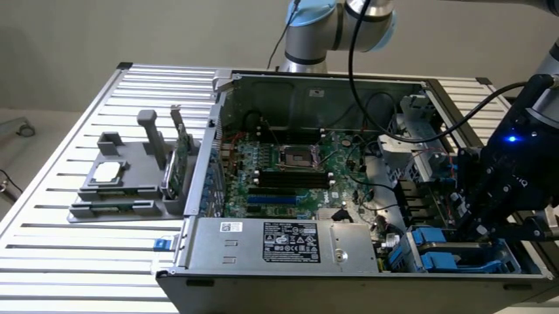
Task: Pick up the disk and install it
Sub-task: 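Insert the second disk wire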
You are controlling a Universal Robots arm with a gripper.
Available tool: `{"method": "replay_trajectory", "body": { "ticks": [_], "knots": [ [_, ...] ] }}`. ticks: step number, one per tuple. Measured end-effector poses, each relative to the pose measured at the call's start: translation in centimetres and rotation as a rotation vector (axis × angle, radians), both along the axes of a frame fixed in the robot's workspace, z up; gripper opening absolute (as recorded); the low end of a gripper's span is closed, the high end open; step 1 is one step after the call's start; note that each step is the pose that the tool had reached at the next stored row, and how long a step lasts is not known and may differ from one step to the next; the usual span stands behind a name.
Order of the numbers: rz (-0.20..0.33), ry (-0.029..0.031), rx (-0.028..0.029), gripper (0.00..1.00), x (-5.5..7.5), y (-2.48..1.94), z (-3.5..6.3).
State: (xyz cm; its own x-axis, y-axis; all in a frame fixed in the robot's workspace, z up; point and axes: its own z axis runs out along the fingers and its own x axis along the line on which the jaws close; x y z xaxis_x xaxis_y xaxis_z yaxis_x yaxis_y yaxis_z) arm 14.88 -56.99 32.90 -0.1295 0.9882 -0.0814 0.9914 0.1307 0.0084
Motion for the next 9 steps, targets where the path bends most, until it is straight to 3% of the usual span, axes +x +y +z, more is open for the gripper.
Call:
{"method": "replay_trajectory", "body": {
  "ticks": [9],
  "knots": [
    [0.000, 0.0004, -0.0002, 0.18, 0.01, 0.00, -0.03]
  ]
}}
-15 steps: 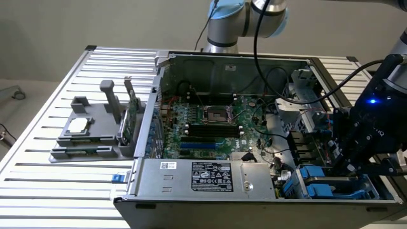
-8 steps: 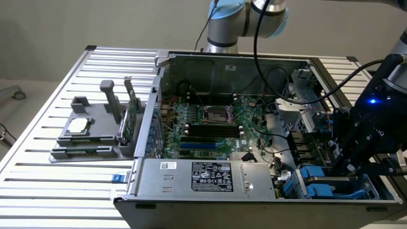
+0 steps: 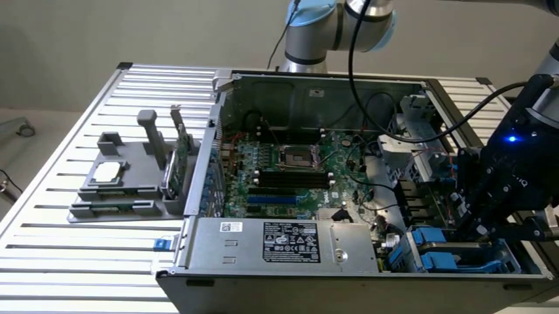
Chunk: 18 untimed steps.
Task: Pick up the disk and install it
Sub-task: 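Insert the second disk wire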
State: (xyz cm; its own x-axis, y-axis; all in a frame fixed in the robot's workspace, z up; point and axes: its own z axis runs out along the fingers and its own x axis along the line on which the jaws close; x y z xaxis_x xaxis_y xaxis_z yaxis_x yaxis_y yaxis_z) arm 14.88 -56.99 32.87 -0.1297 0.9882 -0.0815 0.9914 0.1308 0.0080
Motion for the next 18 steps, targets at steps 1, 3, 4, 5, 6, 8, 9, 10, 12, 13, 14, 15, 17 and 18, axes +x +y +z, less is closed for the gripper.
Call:
{"method": "replay_trajectory", "body": {
  "ticks": [1, 3, 4, 5, 6, 8, 9, 10, 12, 13, 14, 15, 17, 18],
  "knots": [
    [0.000, 0.0000, 0.0000, 0.18, 0.00, 0.00, -0.01],
    [0.000, 0.0002, 0.0008, 0.18, -0.01, 0.00, -0.05],
    [0.000, 0.0002, 0.0010, 0.19, -0.01, 0.00, -0.08],
    [0.000, 0.0001, 0.0006, 0.25, 0.00, 0.00, -0.07],
    [0.000, 0.0000, 0.0007, 0.25, 0.00, 0.00, -0.07],
    [0.000, 0.0001, 0.0001, 0.32, 0.00, 0.00, -0.04],
    [0.000, 0.0003, 0.0002, 0.32, 0.00, 0.00, -0.04],
    [0.000, 0.0005, 0.0002, 0.32, 0.00, 0.00, -0.04],
    [0.000, 0.0010, 0.0001, 0.32, 0.00, 0.00, -0.04],
    [0.000, 0.0013, 0.0001, 0.32, 0.00, 0.00, -0.04],
    [0.000, 0.0017, 0.0002, 0.32, 0.00, 0.00, -0.03],
    [0.000, 0.0020, 0.0002, 0.32, 0.00, 0.00, -0.01],
    [-0.001, 0.0024, 0.0002, 0.32, 0.00, 0.00, 0.08],
    [-0.001, 0.0026, 0.0001, 0.32, 0.00, 0.00, 0.14]
  ]
}}
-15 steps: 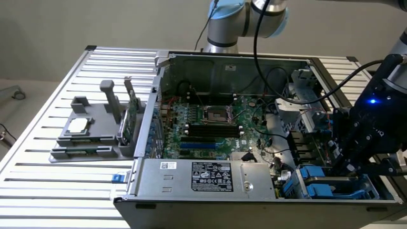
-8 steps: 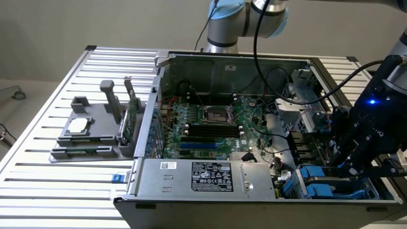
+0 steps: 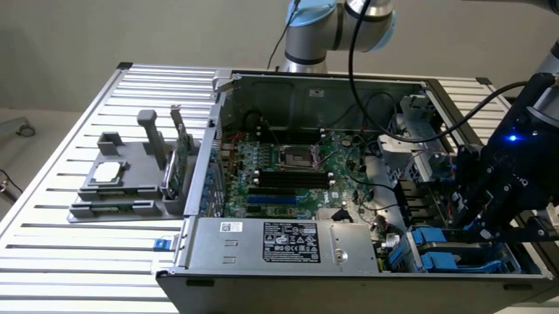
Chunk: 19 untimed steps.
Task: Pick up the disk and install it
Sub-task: 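Insert the second disk wire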
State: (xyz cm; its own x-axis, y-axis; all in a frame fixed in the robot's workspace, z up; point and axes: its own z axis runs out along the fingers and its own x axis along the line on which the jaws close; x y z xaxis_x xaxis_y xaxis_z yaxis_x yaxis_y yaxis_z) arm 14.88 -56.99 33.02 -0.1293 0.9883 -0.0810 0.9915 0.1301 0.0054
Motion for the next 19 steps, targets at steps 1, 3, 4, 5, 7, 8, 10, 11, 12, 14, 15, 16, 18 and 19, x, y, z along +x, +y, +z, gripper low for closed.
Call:
{"method": "replay_trajectory", "body": {
  "ticks": [1, 3, 4, 5, 7, 8, 10, 11, 12, 14, 15, 16, 18, 19],
  "knots": [
    [0.000, 0.0002, 0.0001, 0.32, 0.00, 0.00, 0.08],
    [0.000, 0.0004, 0.0001, 0.32, 0.00, 0.00, 0.26],
    [0.000, 0.0006, 0.0001, 0.32, 0.00, 0.00, 0.36],
    [0.000, 0.0008, 0.0001, 0.32, 0.00, 0.00, 0.45],
    [0.000, 0.0010, 0.0002, 0.32, 0.00, 0.00, 0.60],
    [0.000, 0.0011, 0.0002, 0.32, 0.00, 0.00, 0.65],
    [0.000, 0.0012, 0.0003, 0.32, 0.00, 0.00, 0.69],
    [0.000, 0.0012, 0.0003, 0.32, 0.00, 0.00, 0.70],
    [0.000, 0.0012, 0.0002, 0.32, 0.00, 0.00, 0.71],
    [0.000, 0.0012, 0.0000, 0.23, 0.00, 0.00, 0.72],
    [0.000, 0.0013, 0.0000, 0.23, 0.00, 0.00, 0.72],
    [0.000, 0.0013, 0.0000, 0.17, 0.00, 0.00, 0.72],
    [0.000, 0.0012, 0.0000, 0.17, 0.00, 0.00, 0.72],
    [0.000, 0.0012, 0.0001, 0.17, 0.00, 0.00, 0.72]
  ]
}}
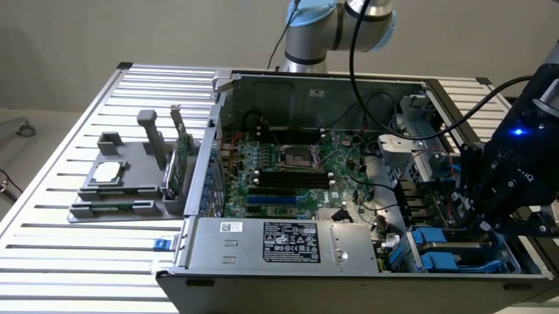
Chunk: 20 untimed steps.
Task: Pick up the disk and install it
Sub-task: 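Insert the second disk wire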
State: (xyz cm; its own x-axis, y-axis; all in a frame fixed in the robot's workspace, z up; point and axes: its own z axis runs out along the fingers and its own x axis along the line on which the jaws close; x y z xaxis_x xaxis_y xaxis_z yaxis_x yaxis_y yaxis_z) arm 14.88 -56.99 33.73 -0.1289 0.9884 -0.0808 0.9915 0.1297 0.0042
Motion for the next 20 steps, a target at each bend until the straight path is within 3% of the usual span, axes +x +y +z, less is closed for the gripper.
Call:
{"method": "replay_trajectory", "body": {
  "ticks": [20],
  "knots": [
    [0.000, 0.0000, -0.0002, 0.17, -0.10, -0.19, -0.39]
  ]
}}
